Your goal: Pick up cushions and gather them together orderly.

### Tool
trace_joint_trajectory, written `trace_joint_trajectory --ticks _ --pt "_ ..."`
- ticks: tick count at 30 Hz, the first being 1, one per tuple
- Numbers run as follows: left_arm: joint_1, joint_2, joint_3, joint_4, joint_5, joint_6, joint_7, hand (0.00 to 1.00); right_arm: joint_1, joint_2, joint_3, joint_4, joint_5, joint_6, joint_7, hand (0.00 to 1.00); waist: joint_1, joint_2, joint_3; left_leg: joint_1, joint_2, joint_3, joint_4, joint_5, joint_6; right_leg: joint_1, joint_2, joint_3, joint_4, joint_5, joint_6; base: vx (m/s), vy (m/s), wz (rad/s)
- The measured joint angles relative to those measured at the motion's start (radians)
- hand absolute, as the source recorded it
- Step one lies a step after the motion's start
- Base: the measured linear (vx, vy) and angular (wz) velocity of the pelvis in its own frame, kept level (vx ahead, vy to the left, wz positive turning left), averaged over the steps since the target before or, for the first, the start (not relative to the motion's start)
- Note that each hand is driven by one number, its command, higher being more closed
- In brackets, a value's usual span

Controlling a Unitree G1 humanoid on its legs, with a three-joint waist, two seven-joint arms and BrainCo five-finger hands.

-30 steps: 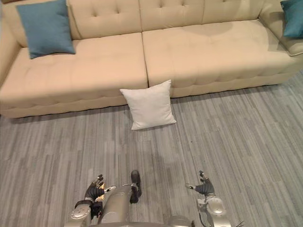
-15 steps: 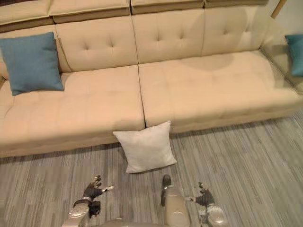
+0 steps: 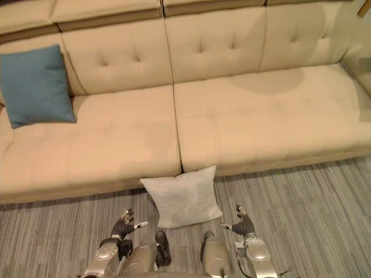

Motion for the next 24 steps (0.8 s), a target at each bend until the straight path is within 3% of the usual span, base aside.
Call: trace_joint_trajectory --ticks 6,10,11,18,24 --pt "-0.106 0.053 -0.003 -0.042 -0.021 -0.005 0.033 0.00 -0.098 -0.001 0.036 -0.062 -0.004 -0.002 -0.041 0.00 0.019 0.004 0.081 -0.168 0.044 0.005 0.187 -0.083 0.022 -0.137 0.008 0.022 0.104 -0.015 0.004 -0.05 0.044 -0.10" --pt "-0.228 0.078 0.015 -0.039 -0.069 -0.010 0.059 0.00 -0.210 -0.019 0.038 -0.079 0.006 -0.005 -0.078 0.00 0.031 0.000 0.148 -0.343 0.073 -0.011 0.337 -0.126 0.035 -0.304 0.012 0.027 0.226 -0.042 0.000 -0.18 0.015 0.00" --pt "-0.289 0.081 0.062 -0.036 -0.105 -0.017 0.068 0.00 -0.278 -0.028 0.037 -0.060 0.017 -0.006 -0.093 0.00 0.037 -0.001 0.167 -0.446 0.089 -0.016 0.394 -0.140 0.037 -0.402 0.015 0.027 0.274 -0.044 -0.002 -0.18 0.002 -0.01" --pt "-0.591 0.121 0.237 -0.014 -0.222 -0.024 0.112 0.00 -0.677 -0.091 0.028 0.051 0.096 -0.006 -0.180 0.00 0.037 0.000 0.278 -0.857 0.139 -0.052 0.616 -0.145 0.062 -0.800 0.030 0.028 0.480 -0.047 -0.009 -0.14 -0.013 -0.01" --pt "-0.776 0.153 0.235 -0.029 -0.306 -0.035 0.130 0.00 -0.970 -0.130 0.029 0.090 0.137 -0.005 -0.224 0.00 0.040 0.000 0.286 -1.120 0.166 -0.065 0.749 -0.145 0.070 -1.067 0.031 0.034 0.617 -0.048 -0.009 -0.09 -0.023 0.00"
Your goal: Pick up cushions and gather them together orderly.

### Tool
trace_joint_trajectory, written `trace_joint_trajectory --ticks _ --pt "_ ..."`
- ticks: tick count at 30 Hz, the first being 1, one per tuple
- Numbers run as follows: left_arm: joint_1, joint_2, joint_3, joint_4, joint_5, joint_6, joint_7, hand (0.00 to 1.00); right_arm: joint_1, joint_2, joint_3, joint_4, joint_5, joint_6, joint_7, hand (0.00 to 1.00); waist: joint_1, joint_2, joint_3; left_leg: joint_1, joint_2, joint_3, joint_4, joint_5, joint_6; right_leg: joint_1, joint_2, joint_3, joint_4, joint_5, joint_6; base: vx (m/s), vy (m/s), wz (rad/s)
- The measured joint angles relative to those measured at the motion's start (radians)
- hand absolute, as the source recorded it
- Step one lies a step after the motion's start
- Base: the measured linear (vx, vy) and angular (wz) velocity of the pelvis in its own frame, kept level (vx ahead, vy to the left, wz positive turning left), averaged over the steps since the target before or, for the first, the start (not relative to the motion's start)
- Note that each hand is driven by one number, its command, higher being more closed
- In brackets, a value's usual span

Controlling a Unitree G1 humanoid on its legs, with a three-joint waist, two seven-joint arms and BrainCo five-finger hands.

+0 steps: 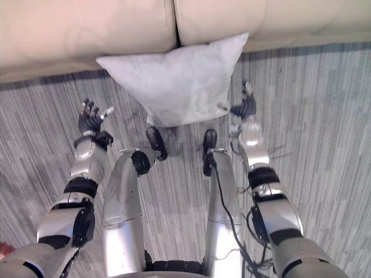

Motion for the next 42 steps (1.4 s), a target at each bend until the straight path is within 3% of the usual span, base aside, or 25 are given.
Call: trace_joint_trajectory --ticks 4,5,6,9,15,20,23,29,31,36,42 --pt "-0.109 0.017 -0.057 -0.041 -0.023 -0.009 -0.001 0.00 -0.151 0.003 0.008 0.011 0.025 0.000 -0.012 0.00 -0.002 0.000 0.000 -0.116 0.008 -0.009 0.043 -0.006 0.010 -0.113 -0.002 -0.002 0.045 -0.003 0.000 -0.09 -0.015 0.02" --pt "-0.126 0.016 -0.067 -0.046 -0.026 -0.010 0.000 0.00 -0.171 0.005 0.009 0.021 0.026 0.000 -0.014 1.00 -0.002 0.001 0.000 -0.127 0.011 -0.008 0.044 -0.006 0.009 -0.124 -0.002 -0.003 0.046 -0.002 -0.002 -0.07 0.002 0.02" --pt "-0.151 0.015 -0.094 -0.052 -0.029 -0.011 0.000 1.00 -0.204 0.012 0.010 0.036 0.026 0.001 -0.020 1.00 -0.001 0.001 0.000 -0.143 0.022 -0.003 0.049 -0.004 0.007 -0.138 -0.002 -0.008 0.047 0.001 -0.002 -0.06 0.015 0.04" --pt "-0.201 -0.002 -0.163 -0.062 -0.030 -0.011 0.007 1.00 -0.250 0.045 0.008 0.040 0.042 0.007 -0.059 1.00 -0.003 0.001 0.000 -0.160 0.027 0.001 0.066 0.000 0.012 -0.153 -0.006 -0.006 0.063 0.005 -0.006 -0.02 0.006 0.01" --pt "-0.226 -0.007 -0.169 -0.096 -0.030 -0.004 0.089 1.00 -0.269 0.059 0.003 0.011 0.113 0.009 -0.082 1.00 -0.007 0.001 0.000 -0.166 0.027 0.005 0.075 0.001 0.013 -0.166 -0.007 -0.001 0.082 0.003 -0.004 -0.01 0.022 -0.01" --pt "-0.172 -0.005 -0.178 -0.206 -0.027 -0.005 0.127 1.00 -0.157 0.062 0.052 -0.186 0.135 0.005 -0.080 1.00 -0.016 0.002 0.000 -0.138 0.040 0.005 0.093 0.001 0.014 -0.144 0.001 0.002 0.099 0.000 -0.007 -0.04 0.009 -0.02" --pt "-0.058 -0.003 -0.208 -0.332 -0.006 -0.008 0.137 1.00 -0.028 0.074 0.084 -0.303 0.133 0.002 -0.079 1.00 -0.028 0.002 -0.003 -0.027 0.040 0.007 0.052 0.002 0.013 -0.030 0.006 -0.006 0.056 -0.004 -0.009 -0.07 -0.025 -0.02" --pt "0.253 -0.072 -0.275 -0.610 0.072 -0.071 0.153 1.00 0.349 0.105 0.091 -0.632 0.099 -0.053 -0.052 1.00 -0.024 0.002 -0.029 0.370 0.027 0.071 -0.186 0.023 -0.031 0.354 0.013 -0.016 -0.193 0.023 -0.015 0.01 -0.064 -0.10" --pt "0.410 -0.116 -0.315 -0.680 0.076 -0.087 0.151 1.00 0.518 0.115 0.095 -0.721 0.093 -0.066 -0.029 1.00 -0.025 0.005 -0.133 0.453 0.014 0.081 -0.250 0.031 -0.031 0.440 0.008 -0.025 -0.257 0.030 -0.013 0.20 -0.017 0.04" --pt "0.711 -0.169 -0.366 -0.768 0.090 -0.099 0.102 1.00 0.814 0.124 0.122 -0.898 0.089 -0.088 0.048 1.00 -0.020 0.004 -0.223 0.770 -0.028 0.113 -0.420 0.034 -0.035 0.758 -0.003 -0.039 -0.433 0.029 -0.009 0.26 0.023 0.03" --pt "0.921 -0.164 -0.388 -0.794 0.119 -0.100 0.038 1.00 0.980 0.139 0.127 -0.901 0.055 -0.114 0.142 1.00 -0.028 0.015 -0.358 0.976 -0.102 0.117 -0.627 0.067 -0.061 0.972 -0.013 -0.041 -0.645 0.065 0.020 0.21 0.038 0.03"
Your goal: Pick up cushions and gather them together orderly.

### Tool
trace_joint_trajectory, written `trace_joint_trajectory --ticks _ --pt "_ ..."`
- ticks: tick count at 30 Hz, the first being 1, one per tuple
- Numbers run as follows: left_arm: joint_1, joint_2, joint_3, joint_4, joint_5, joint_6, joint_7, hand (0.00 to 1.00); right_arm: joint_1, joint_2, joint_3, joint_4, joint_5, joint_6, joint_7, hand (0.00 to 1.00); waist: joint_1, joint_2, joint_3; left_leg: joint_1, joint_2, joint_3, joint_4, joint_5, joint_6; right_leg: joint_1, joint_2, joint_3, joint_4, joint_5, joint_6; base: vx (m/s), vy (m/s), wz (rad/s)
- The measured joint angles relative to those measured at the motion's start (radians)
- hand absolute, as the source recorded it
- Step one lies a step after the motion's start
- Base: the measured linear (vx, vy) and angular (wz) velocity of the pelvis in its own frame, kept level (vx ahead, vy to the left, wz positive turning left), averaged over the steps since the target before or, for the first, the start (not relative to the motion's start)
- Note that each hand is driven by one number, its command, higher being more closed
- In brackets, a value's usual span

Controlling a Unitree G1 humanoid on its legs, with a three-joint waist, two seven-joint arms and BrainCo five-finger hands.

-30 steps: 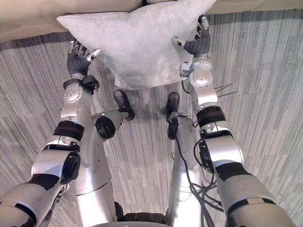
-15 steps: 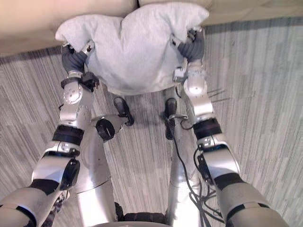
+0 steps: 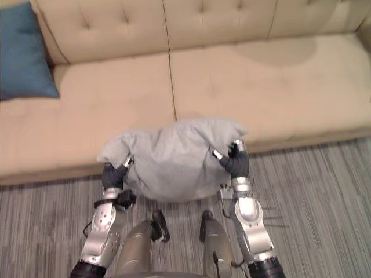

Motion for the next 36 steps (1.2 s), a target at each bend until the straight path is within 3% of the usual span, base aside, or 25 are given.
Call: trace_joint_trajectory --ticks 2,6,8,11,12,13,14,16,18,19,20,21,22,24,25,26,27,30,31,33,34,35,36 --pt "0.021 0.000 -0.001 0.000 0.014 0.001 -0.002 1.00 0.000 -0.002 -0.001 0.035 0.000 0.001 0.010 1.00 -0.002 0.013 -0.021 0.044 -0.010 -0.001 -0.047 0.011 0.007 0.059 0.007 0.005 -0.083 0.038 0.007 0.14 0.054 -0.14" --pt "0.028 0.005 0.000 0.000 0.032 0.002 -0.002 1.00 -0.005 -0.005 0.000 0.074 0.000 0.002 0.020 1.00 0.001 0.008 -0.030 0.131 -0.037 -0.002 -0.098 0.009 0.007 0.124 0.004 0.039 -0.113 0.052 0.016 0.09 0.047 -0.19" --pt "0.025 0.007 0.000 0.000 0.032 0.002 -0.002 1.00 -0.023 -0.014 0.000 0.090 -0.001 0.002 0.021 1.00 -0.001 0.009 -0.031 0.156 -0.049 -0.003 -0.103 -0.009 0.015 0.114 -0.007 0.053 -0.060 0.047 0.025 0.05 0.080 -0.21" --pt "0.026 0.018 -0.006 0.016 0.041 0.023 -0.005 1.00 -0.047 -0.026 0.000 0.149 -0.012 0.004 0.020 1.00 -0.018 0.004 -0.028 0.227 -0.063 0.002 -0.092 -0.052 0.021 0.064 -0.028 0.064 0.173 0.037 0.068 0.02 0.054 -0.03" --pt "0.029 0.021 -0.006 0.021 0.044 0.029 -0.006 1.00 -0.046 -0.026 0.001 0.159 -0.027 0.007 0.020 1.00 -0.029 0.001 -0.028 0.256 -0.073 -0.003 -0.091 -0.074 0.035 0.033 -0.045 0.067 0.284 0.058 0.101 0.05 0.060 0.07" --pt "0.029 0.031 -0.006 0.021 0.051 0.030 -0.008 1.00 -0.046 -0.030 0.002 0.168 -0.033 0.008 0.021 1.00 -0.031 0.001 -0.028 0.273 -0.080 -0.009 -0.097 -0.084 0.052 -0.009 -0.058 0.064 0.354 0.074 0.098 0.06 0.055 0.10" --pt "0.028 0.037 -0.007 0.021 0.052 0.030 -0.011 1.00 -0.046 -0.033 0.002 0.175 -0.034 0.008 0.022 1.00 -0.035 -0.001 -0.030 0.275 -0.083 -0.014 -0.099 -0.087 0.053 -0.024 -0.059 0.059 0.365 0.047 0.075 0.06 0.026 0.06" --pt "0.022 0.059 -0.010 0.021 0.060 0.030 -0.017 1.00 -0.045 -0.042 0.012 0.183 -0.034 0.014 0.024 1.00 -0.043 -0.007 -0.032 0.280 -0.089 -0.032 -0.125 -0.091 0.047 -0.076 -0.054 0.040 0.238 0.010 0.047 0.14 -0.023 0.25" --pt "0.022 0.071 -0.017 0.024 0.059 0.031 -0.019 1.00 -0.038 -0.054 0.017 0.186 -0.033 0.021 0.025 1.00 -0.060 -0.008 -0.033 0.293 -0.103 -0.063 -0.160 -0.091 0.044 -0.092 -0.048 0.031 0.027 0.067 0.043 0.23 -0.091 0.46" --pt "0.023 0.081 -0.030 0.028 0.059 0.030 -0.020 1.00 -0.029 -0.060 0.019 0.185 -0.033 0.025 0.025 1.00 -0.064 -0.017 -0.038 0.313 -0.121 -0.079 -0.186 -0.085 0.012 -0.073 -0.044 0.042 -0.122 0.144 0.049 0.25 -0.102 0.43" --pt "0.022 0.089 -0.041 0.032 0.059 0.030 -0.020 1.00 -0.021 -0.060 0.019 0.185 -0.033 0.025 0.025 1.00 -0.066 -0.026 -0.040 0.325 -0.130 -0.090 -0.188 -0.091 -0.005 -0.066 -0.048 0.055 -0.162 0.202 0.032 0.37 -0.194 0.57" --pt "0.021 0.085 -0.058 0.051 0.058 0.031 -0.025 1.00 -0.007 -0.077 0.017 0.186 -0.033 0.029 0.025 1.00 -0.071 -0.013 -0.041 0.339 -0.126 -0.115 -0.181 -0.098 -0.026 -0.061 -0.040 0.061 -0.130 0.260 0.007 0.41 -0.197 0.40" --pt "0.034 0.061 -0.070 0.067 0.057 0.039 -0.039 1.00 0.011 -0.098 0.014 0.186 -0.033 0.044 0.025 1.00 -0.067 0.031 -0.061 0.341 -0.085 -0.120 -0.170 -0.095 -0.050 -0.066 -0.019 0.036 -0.099 0.210 -0.007 0.51 -0.216 0.30" --pt "0.026 0.056 -0.071 0.088 0.057 0.039 -0.043 1.00 0.021 -0.092 0.001 0.186 -0.034 0.054 0.026 1.00 -0.062 0.039 -0.066 0.279 -0.042 -0.144 -0.035 -0.070 -0.092 -0.043 0.005 0.010 -0.105 0.191 -0.028 0.43 -0.175 0.10" --pt "0.015 0.050 -0.070 0.111 0.048 0.042 -0.059 1.00 0.033 -0.096 -0.005 0.185 -0.037 0.054 0.029 1.00 -0.055 0.039 -0.065 0.220 0.003 -0.153 0.140 -0.025 -0.125 0.009 0.023 -0.006 -0.128 0.180 -0.046 0.42 -0.208 0.02" --pt "0.019 0.045 -0.071 0.121 0.039 0.045 -0.071 1.00 0.040 -0.097 -0.011 0.182 -0.037 0.055 0.031 1.00 -0.052 0.038 -0.065 0.191 0.038 -0.146 0.264 0.037 -0.107 0.066 0.036 -0.008 -0.159 0.174 -0.055 0.48 -0.183 -0.07" --pt "0.025 0.044 -0.073 0.130 0.034 0.045 -0.082 1.00 0.048 -0.097 -0.016 0.173 -0.036 0.055 0.032 1.00 -0.046 0.038 -0.065 0.171 0.068 -0.125 0.352 0.046 -0.100 0.121 0.040 -0.009 -0.192 0.169 -0.062 0.38 -0.099 -0.15" --pt "0.018 0.035 -0.086 0.131 0.032 0.046 -0.089 1.00 0.076 -0.094 -0.042 0.080 -0.033 0.051 0.031 1.00 -0.035 0.039 -0.065 0.111 0.095 -0.057 0.437 0.006 -0.048 0.206 0.033 0.005 -0.263 0.167 -0.065 0.29 0.000 -0.15" --pt "0.013 0.037 -0.086 0.131 0.032 0.047 -0.102 1.00 0.072 -0.093 -0.048 0.056 -0.033 0.044 0.031 1.00 -0.033 0.040 -0.066 0.070 0.088 -0.054 0.383 -0.010 -0.022 0.225 0.026 0.007 -0.287 0.167 -0.065 0.21 0.083 -0.10" --pt "0.011 0.036 -0.087 0.132 0.032 0.048 -0.108 1.00 0.057 -0.088 -0.056 0.053 -0.033 0.041 0.031 1.00 -0.030 0.038 -0.065 0.055 0.061 -0.073 0.234 -0.012 -0.020 0.231 0.011 0.007 -0.294 0.165 -0.058 0.16 0.137 -0.08" --pt "0.011 0.028 -0.088 0.131 0.034 0.048 -0.107 1.00 0.045 -0.089 -0.061 0.058 -0.034 0.039 0.030 1.00 -0.029 0.050 -0.068 0.074 0.019 -0.116 0.014 0.041 -0.059 0.227 0.010 0.006 -0.292 0.161 -0.039 0.14 0.178 -0.13" --pt "0.011 0.025 -0.089 0.130 0.034 0.048 -0.107 1.00 0.042 -0.092 -0.061 0.059 -0.034 0.038 0.029 1.00 -0.029 0.064 -0.071 0.082 0.019 -0.127 -0.065 0.130 -0.066 0.227 0.019 0.010 -0.291 0.155 -0.026 0.15 0.197 -0.15" --pt "0.005 0.022 -0.089 0.132 0.035 0.049 -0.104 1.00 0.026 -0.079 -0.061 0.082 -0.039 0.038 0.024 1.00 -0.030 0.081 -0.074 0.107 0.018 -0.144 -0.141 0.131 -0.063 0.226 0.037 0.018 -0.286 0.141 -0.004 0.13 0.203 -0.03"
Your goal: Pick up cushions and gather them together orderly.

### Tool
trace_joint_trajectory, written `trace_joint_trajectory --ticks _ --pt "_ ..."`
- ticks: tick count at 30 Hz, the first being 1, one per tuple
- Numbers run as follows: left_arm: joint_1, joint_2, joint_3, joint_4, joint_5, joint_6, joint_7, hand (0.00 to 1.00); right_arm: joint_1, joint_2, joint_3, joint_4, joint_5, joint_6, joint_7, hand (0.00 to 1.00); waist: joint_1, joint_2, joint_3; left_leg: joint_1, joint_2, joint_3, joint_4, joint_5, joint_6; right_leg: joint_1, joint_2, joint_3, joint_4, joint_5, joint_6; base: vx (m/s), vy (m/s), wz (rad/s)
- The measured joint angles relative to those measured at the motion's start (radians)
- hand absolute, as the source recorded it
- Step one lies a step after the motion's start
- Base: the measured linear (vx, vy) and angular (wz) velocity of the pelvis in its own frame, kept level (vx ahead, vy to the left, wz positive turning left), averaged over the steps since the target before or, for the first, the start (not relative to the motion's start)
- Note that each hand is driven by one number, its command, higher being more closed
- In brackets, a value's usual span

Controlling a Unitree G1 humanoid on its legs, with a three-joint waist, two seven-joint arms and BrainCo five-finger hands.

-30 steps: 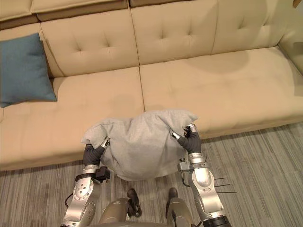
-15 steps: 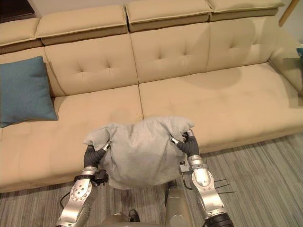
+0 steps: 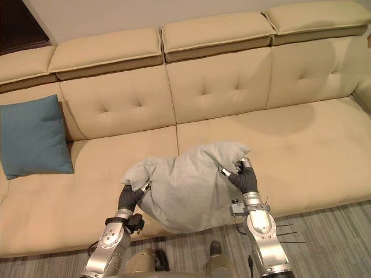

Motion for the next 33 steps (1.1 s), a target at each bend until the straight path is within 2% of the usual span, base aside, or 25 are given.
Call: trace_joint_trajectory --ticks 1,2,4,6,8,9,12,16,17,19,23,28,29,33 --pt "-0.022 0.023 0.000 0.000 0.000 0.004 0.001 1.00 -0.005 0.026 -0.004 0.014 -0.001 0.002 -0.002 1.00 -0.004 -0.024 0.001 0.020 -0.034 0.007 -0.062 0.015 0.013 -0.013 -0.028 0.012 0.001 0.001 0.010 0.10 0.196 0.01" --pt "-0.029 0.029 0.002 0.000 0.000 0.005 0.003 1.00 -0.007 0.033 -0.003 0.014 -0.002 0.002 -0.002 1.00 -0.002 -0.028 0.000 0.025 -0.046 0.012 -0.083 0.023 0.023 -0.019 -0.037 0.017 -0.001 0.001 0.015 0.09 0.202 0.04" --pt "-0.069 0.051 0.007 -0.002 0.009 0.005 0.027 1.00 -0.056 0.049 0.007 0.021 -0.006 0.002 -0.010 1.00 0.003 -0.029 0.000 0.044 -0.094 0.041 -0.166 0.053 0.043 -0.039 -0.073 0.043 -0.019 0.010 0.040 0.04 0.137 -0.13" --pt "-0.116 0.062 0.013 -0.002 0.019 0.005 0.047 1.00 -0.119 0.050 0.010 0.043 -0.024 0.004 -0.022 1.00 0.003 -0.030 0.001 0.044 -0.112 0.054 -0.205 0.071 0.056 -0.054 -0.086 0.055 -0.041 0.025 0.054 0.01 0.128 -0.16" --pt "-0.227 0.083 0.022 -0.002 0.055 0.007 0.090 1.00 -0.260 0.049 0.010 0.094 -0.034 0.005 -0.060 1.00 0.001 -0.031 0.002 0.021 -0.128 0.063 -0.250 0.099 0.068 -0.091 -0.094 0.069 -0.066 0.052 0.057 -0.01 0.085 -0.12" --pt "-0.253 0.086 0.027 -0.001 0.059 0.007 0.099 1.00 -0.294 0.050 0.010 0.106 -0.035 0.004 -0.069 1.00 0.001 -0.031 0.004 0.012 -0.129 0.064 -0.254 0.104 0.071 -0.100 -0.094 0.069 -0.069 0.058 0.057 -0.03 0.065 -0.05" --pt "-0.493 0.113 0.085 0.058 0.115 0.007 0.190 1.00 -0.560 0.047 0.007 0.193 -0.039 0.003 -0.134 1.00 0.000 -0.038 0.055 -0.048 -0.130 0.065 -0.252 0.126 0.080 -0.155 -0.088 0.072 -0.080 0.095 0.049 -0.06 0.048 -0.01" --pt "-0.807 0.158 0.122 0.208 0.164 0.007 0.299 1.00 -0.876 0.026 -0.016 0.345 -0.041 0.002 -0.204 1.00 0.004 -0.042 0.120 -0.121 -0.124 0.054 -0.253 0.162 0.081 -0.221 -0.080 0.068 -0.079 0.125 0.044 -0.08 0.012 0.09" --pt "-0.931 0.177 0.130 0.274 0.175 0.007 0.338 1.00 -0.983 0.021 -0.036 0.399 -0.041 0.003 -0.230 1.00 0.005 -0.043 0.147 -0.142 -0.123 0.046 -0.254 0.175 0.082 -0.238 -0.078 0.066 -0.078 0.127 0.043 -0.09 0.000 0.12" --pt "-1.055 0.198 0.134 0.333 0.184 0.007 0.370 1.00 -1.089 0.018 -0.058 0.447 -0.041 0.003 -0.260 1.00 0.006 -0.042 0.179 -0.159 -0.121 0.035 -0.260 0.191 0.077 -0.255 -0.074 0.063 -0.073 0.129 0.042 -0.08 -0.013 0.13" --pt "-1.287 0.233 0.182 0.454 0.183 0.007 0.416 1.00 -1.292 0.011 -0.079 0.531 -0.041 -0.001 -0.306 1.00 0.008 -0.040 0.240 -0.193 -0.121 0.027 -0.322 0.247 0.072 -0.320 -0.064 0.061 -0.058 0.136 0.038 -0.05 -0.019 0.04" --pt "-1.421 0.257 0.181 0.568 0.172 0.007 0.393 1.00 -1.412 -0.020 -0.093 0.665 -0.031 0.000 -0.323 1.00 0.007 -0.038 0.291 -0.249 -0.120 0.012 -0.357 0.284 0.066 -0.395 -0.059 0.056 -0.039 0.142 0.039 -0.03 -0.003 0.05" --pt "-1.427 0.255 0.177 0.583 0.171 0.007 0.387 0.00 -1.418 -0.021 -0.099 0.683 -0.030 0.000 -0.323 0.00 0.007 -0.038 0.298 -0.254 -0.120 0.010 -0.357 0.284 0.066 -0.402 -0.059 0.056 -0.035 0.142 0.039 0.00 -0.007 0.06" --pt "-1.430 0.238 0.177 0.646 0.149 0.008 0.355 0.00 -1.422 -0.033 -0.120 0.752 0.009 0.004 -0.322 0.00 0.013 -0.034 0.328 -0.285 -0.120 0.000 -0.357 0.294 0.051 -0.442 -0.058 0.067 -0.012 0.140 0.039 0.01 -0.004 0.04"
